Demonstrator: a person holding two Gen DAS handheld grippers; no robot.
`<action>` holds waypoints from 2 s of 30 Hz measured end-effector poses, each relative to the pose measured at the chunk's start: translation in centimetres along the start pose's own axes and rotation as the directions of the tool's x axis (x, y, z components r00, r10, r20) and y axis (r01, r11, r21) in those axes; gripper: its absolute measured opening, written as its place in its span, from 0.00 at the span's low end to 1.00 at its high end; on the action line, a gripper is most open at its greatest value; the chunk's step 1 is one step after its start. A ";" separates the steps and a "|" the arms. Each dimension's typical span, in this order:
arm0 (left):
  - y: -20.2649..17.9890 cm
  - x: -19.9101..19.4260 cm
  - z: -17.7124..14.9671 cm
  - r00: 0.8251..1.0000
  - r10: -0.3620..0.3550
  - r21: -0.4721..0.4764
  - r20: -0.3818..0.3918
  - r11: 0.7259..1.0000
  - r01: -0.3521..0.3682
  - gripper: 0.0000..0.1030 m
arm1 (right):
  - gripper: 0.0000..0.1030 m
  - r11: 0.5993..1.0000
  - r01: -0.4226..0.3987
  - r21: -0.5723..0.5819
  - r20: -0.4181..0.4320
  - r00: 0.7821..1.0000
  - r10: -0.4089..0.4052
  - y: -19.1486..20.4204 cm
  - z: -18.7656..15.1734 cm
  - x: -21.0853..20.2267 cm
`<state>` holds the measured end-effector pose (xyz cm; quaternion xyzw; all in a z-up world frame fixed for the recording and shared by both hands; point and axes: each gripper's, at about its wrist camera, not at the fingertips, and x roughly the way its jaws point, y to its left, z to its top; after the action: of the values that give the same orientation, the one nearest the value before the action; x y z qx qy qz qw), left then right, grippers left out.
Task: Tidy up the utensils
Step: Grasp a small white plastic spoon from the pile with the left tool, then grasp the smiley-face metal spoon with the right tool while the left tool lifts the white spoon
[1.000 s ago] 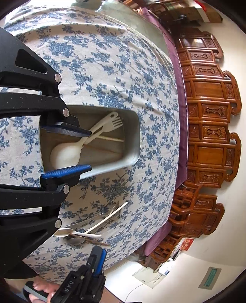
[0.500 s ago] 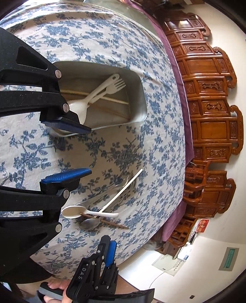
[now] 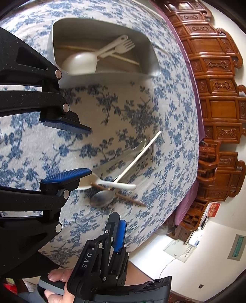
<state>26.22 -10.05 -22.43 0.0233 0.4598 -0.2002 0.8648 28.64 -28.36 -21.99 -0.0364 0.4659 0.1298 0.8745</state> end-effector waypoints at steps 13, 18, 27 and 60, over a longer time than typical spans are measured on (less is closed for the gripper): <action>-1.7 3.3 -0.3 0.995 -0.094 -0.034 -0.044 0.995 0.093 0.26 | 0.28 0.999 -0.020 0.033 -0.005 1.000 0.020 -1.2 -1.9 -0.6; -1.9 4.4 -0.6 0.993 -0.087 -0.034 -0.077 0.996 0.084 0.21 | 0.28 0.999 -0.017 0.046 -0.002 1.000 0.017 -1.9 -1.8 -0.8; -1.7 3.9 -0.5 0.993 -0.100 -0.038 -0.066 0.995 0.097 0.01 | 0.28 0.999 0.007 0.053 -0.006 1.000 -0.007 -2.6 -0.7 0.0; 1.1 -0.9 0.2 0.999 0.008 -0.019 0.053 1.000 -0.007 0.01 | 0.36 0.936 0.129 0.328 -0.143 0.986 -0.086 -5.9 4.1 7.9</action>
<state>26.33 -8.77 -21.72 0.0118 0.4384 -0.1931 0.8777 37.69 -31.80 -26.60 0.0799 0.5328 -0.0023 0.8425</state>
